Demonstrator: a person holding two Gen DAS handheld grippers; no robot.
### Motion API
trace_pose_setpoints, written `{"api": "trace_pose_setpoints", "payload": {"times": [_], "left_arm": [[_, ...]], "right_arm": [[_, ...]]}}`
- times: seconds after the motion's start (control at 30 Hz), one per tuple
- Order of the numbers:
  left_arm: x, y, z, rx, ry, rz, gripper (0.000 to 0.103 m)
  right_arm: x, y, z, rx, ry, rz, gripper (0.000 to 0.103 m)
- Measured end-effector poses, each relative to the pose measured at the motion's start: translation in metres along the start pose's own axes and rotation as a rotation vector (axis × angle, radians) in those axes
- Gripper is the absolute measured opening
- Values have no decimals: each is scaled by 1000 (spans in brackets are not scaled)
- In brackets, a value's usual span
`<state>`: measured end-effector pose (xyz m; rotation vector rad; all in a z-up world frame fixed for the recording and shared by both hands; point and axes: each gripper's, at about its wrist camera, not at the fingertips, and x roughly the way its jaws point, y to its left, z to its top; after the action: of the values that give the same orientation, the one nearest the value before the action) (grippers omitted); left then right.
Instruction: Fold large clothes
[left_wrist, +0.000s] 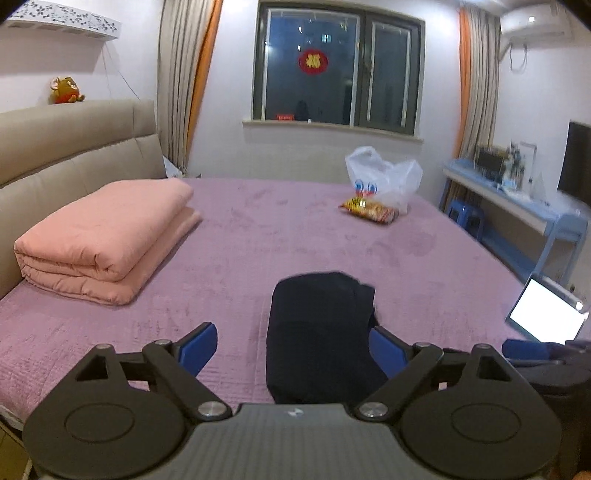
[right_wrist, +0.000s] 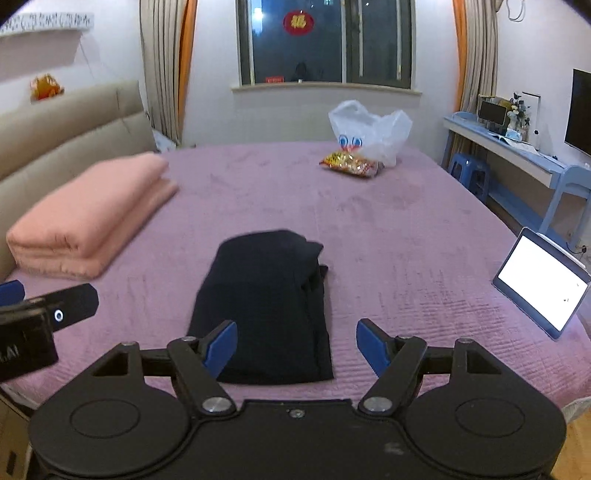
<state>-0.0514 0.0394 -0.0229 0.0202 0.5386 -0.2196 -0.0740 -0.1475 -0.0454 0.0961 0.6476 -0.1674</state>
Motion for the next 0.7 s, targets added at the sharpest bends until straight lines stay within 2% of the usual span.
{"api": "trace_pose_setpoints", "payload": {"times": [0.4, 0.7], "left_arm": [[16, 0, -7, 7, 46, 39, 90], [15, 1, -16, 15, 67, 35, 90]], "right_arm": [[3, 2, -8, 0, 29, 10, 85], [1, 7, -14, -17, 50, 29, 85]]}}
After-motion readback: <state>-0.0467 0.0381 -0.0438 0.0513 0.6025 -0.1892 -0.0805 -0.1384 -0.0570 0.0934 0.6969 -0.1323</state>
